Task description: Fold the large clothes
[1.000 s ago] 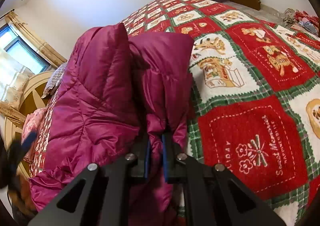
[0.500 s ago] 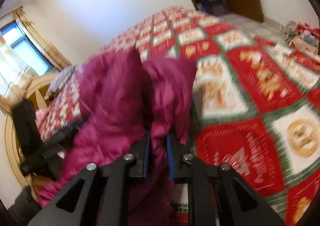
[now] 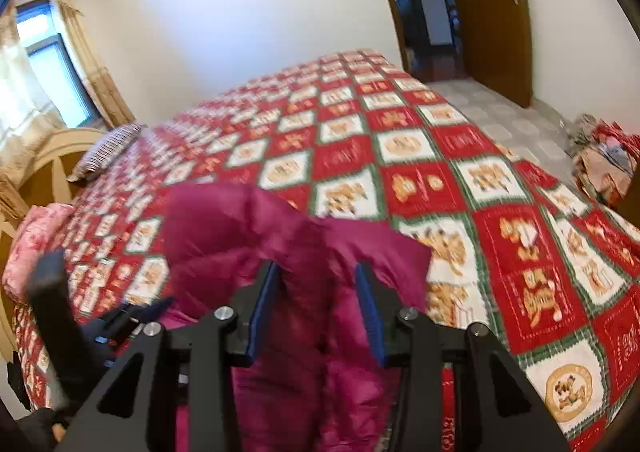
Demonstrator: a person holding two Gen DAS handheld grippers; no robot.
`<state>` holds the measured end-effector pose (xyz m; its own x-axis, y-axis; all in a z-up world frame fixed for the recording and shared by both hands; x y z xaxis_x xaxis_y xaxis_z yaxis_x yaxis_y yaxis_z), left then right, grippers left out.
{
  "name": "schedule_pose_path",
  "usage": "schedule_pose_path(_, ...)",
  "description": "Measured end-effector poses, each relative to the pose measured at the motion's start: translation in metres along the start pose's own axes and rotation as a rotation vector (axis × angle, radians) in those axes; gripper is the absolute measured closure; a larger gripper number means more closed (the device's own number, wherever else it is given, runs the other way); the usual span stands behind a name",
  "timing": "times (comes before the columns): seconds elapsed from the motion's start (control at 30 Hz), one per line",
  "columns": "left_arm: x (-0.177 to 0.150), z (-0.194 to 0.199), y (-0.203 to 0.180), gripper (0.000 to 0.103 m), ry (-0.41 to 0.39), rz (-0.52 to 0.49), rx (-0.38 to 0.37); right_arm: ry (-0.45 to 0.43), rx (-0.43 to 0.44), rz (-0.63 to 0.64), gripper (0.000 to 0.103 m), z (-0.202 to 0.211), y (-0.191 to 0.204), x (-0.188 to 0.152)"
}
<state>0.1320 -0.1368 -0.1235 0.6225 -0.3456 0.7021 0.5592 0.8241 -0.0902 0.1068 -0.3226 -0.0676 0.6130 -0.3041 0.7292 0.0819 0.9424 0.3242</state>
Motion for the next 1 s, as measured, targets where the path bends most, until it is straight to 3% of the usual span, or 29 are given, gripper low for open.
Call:
schedule_pose_path(0.07, 0.0, -0.001, -0.002, 0.035, 0.001, -0.005, 0.016, 0.009, -0.01, 0.05, 0.059, -0.004, 0.008, 0.002)
schedule_pose_path(0.13, -0.001, -0.002, -0.004, 0.034, 0.006, -0.014, 0.029, 0.058, -0.079, 0.072, 0.059, -0.022, 0.007, 0.001)
schedule_pose_path(0.2, -0.001, -0.004, -0.005, 0.034, 0.011, -0.016, 0.035, 0.127, -0.096, 0.014, 0.06, -0.041, -0.005, -0.005)
schedule_pose_path(0.3, 0.0, -0.006, -0.005, 0.034, 0.02, -0.021, 0.042, 0.156, -0.097, -0.041, 0.063, -0.054, -0.02, -0.016)
schedule_pose_path(0.5, 0.0, -0.01, -0.008, 0.034, 0.029, -0.045, 0.079, 0.137, -0.045, -0.107, 0.064, -0.066, -0.037, -0.038)
schedule_pose_path(0.63, 0.004, -0.002, -0.006, 0.034, 0.017, -0.046, 0.043, 0.116, -0.024, -0.122, 0.064, -0.063, -0.038, -0.043)
schedule_pose_path(0.7, 0.013, 0.012, 0.0, 0.034, -0.025, -0.04, -0.005, 0.11, -0.021, -0.115, 0.064, -0.061, -0.038, -0.046)
schedule_pose_path(0.83, 0.045, 0.026, 0.018, 0.034, -0.096, -0.018, 0.035, 0.092, 0.021, -0.15, 0.064, -0.061, -0.045, -0.05)
schedule_pose_path(1.0, 0.075, -0.021, 0.04, 0.034, -0.017, 0.041, 0.075, 0.083, 0.039, -0.17, 0.064, -0.059, -0.045, -0.052)
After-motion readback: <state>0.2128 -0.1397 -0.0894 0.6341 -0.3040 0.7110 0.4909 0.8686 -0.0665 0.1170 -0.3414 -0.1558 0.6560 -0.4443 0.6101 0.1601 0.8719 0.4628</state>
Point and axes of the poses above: each gripper's, at about its wrist camera, not at the fingertips, and z roughly against the way its jaws point, y to its left, x to its top, the point moved 4 cm from there along -z, roughly the way its jaws point, and after that the axes turned 1 degree about -z, right-handed, at the moved point
